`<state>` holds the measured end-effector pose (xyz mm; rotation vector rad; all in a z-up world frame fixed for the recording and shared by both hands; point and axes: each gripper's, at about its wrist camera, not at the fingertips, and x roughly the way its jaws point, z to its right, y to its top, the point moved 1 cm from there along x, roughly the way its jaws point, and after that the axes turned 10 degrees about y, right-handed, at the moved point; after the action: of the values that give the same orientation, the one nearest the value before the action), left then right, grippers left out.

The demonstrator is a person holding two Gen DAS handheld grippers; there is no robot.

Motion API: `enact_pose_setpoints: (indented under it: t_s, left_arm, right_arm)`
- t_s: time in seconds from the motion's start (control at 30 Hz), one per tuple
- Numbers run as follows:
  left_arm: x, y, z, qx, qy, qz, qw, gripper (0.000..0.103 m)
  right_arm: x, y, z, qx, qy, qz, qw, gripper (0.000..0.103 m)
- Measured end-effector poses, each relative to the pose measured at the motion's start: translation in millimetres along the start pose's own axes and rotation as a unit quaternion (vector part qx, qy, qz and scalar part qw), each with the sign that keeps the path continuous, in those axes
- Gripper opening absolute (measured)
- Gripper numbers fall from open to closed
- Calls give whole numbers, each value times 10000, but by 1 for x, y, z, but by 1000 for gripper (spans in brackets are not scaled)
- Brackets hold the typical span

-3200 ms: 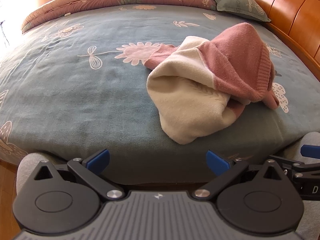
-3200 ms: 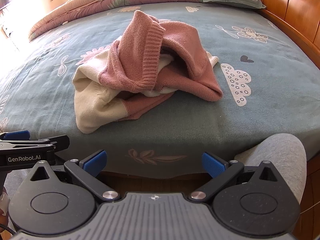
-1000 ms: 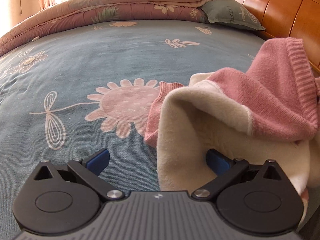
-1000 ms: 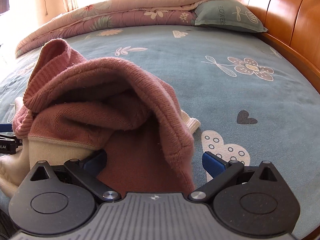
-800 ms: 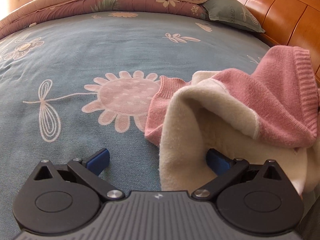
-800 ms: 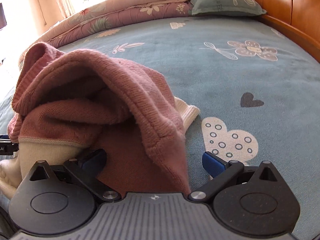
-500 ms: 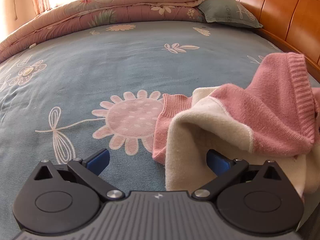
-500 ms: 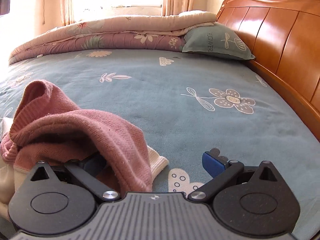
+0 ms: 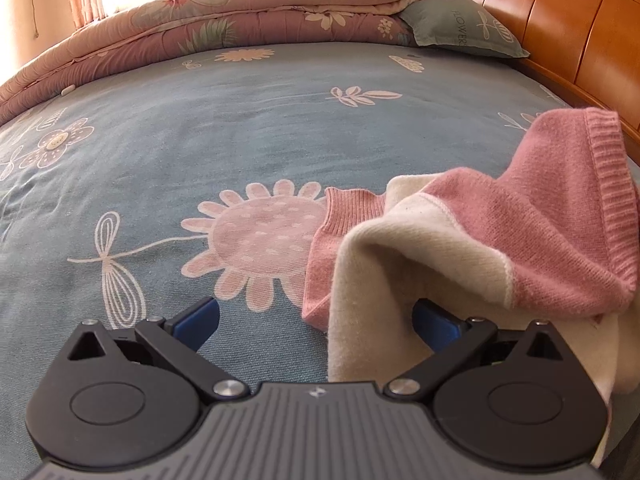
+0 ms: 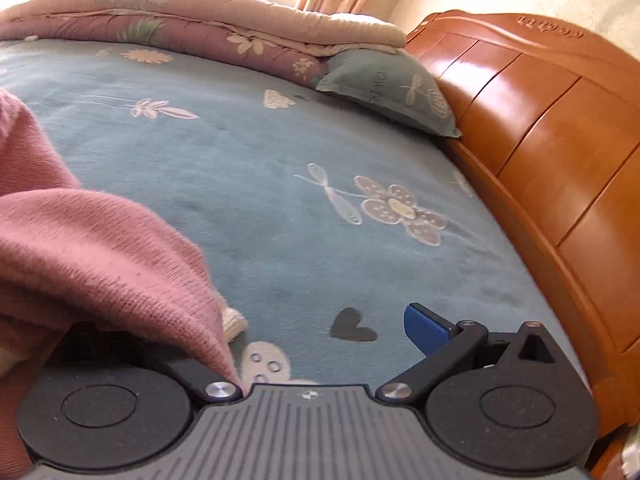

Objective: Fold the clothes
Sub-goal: 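Grasp the sweater with the right tool and lift it, shaking it open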

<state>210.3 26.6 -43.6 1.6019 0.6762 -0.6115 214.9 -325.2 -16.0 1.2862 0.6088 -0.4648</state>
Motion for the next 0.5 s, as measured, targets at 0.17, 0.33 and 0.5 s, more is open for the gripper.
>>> enact_pose_setpoints:
  t_s: [0.17,0.33,0.5]
  left_arm:
    - [4,15,-4,-6,215,190,9996,102]
    - [12,32,-5,19,450,404,9982,103]
    - [25,55,1,261,834,714,9936,103]
  right_arm:
    - [7,19,22,-39,-284,209,9994,103]
    - [10,43,29,-367,-460,380,9975,103]
    - [17,70,42,-468,-643,546,9953,103]
